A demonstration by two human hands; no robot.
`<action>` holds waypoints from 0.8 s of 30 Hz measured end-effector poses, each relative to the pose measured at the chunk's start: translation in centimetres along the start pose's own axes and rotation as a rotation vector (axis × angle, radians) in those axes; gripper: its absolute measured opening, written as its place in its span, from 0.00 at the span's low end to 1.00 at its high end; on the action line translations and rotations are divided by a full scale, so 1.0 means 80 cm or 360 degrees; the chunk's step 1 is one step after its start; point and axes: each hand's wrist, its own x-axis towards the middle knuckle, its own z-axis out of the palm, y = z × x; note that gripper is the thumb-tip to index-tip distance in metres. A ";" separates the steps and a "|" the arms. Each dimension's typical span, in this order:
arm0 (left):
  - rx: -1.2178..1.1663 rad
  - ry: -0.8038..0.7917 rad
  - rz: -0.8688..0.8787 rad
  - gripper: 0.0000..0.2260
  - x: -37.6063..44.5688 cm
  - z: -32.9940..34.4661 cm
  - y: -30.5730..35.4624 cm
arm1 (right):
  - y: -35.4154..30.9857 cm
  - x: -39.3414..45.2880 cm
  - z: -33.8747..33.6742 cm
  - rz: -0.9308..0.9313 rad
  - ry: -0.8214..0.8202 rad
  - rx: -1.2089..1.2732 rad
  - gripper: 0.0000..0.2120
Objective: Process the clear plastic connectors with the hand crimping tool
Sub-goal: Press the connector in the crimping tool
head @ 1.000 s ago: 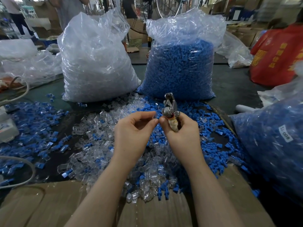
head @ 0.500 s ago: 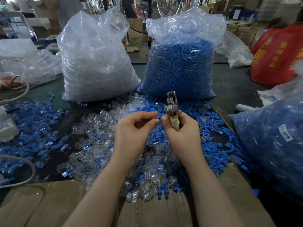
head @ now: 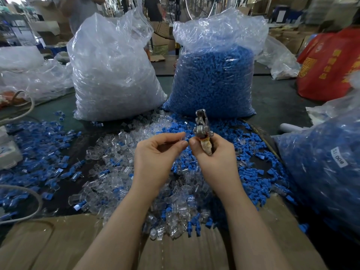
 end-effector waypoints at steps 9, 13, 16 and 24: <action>-0.0010 0.0069 0.0085 0.11 0.008 -0.008 0.001 | 0.004 0.000 -0.008 0.0024 -0.0089 -0.0312 0.10; 0.0039 0.0023 0.0205 0.13 0.009 -0.014 0.001 | 0.006 -0.001 -0.009 0.0005 -0.0238 -0.0511 0.08; 0.0056 -0.0028 0.0276 0.15 0.008 -0.016 0.002 | 0.007 -0.001 -0.009 0.0011 -0.0317 -0.0508 0.06; 0.0071 -0.0201 0.0342 0.16 0.007 -0.021 0.001 | 0.009 0.000 -0.008 0.0030 -0.0375 -0.0542 0.06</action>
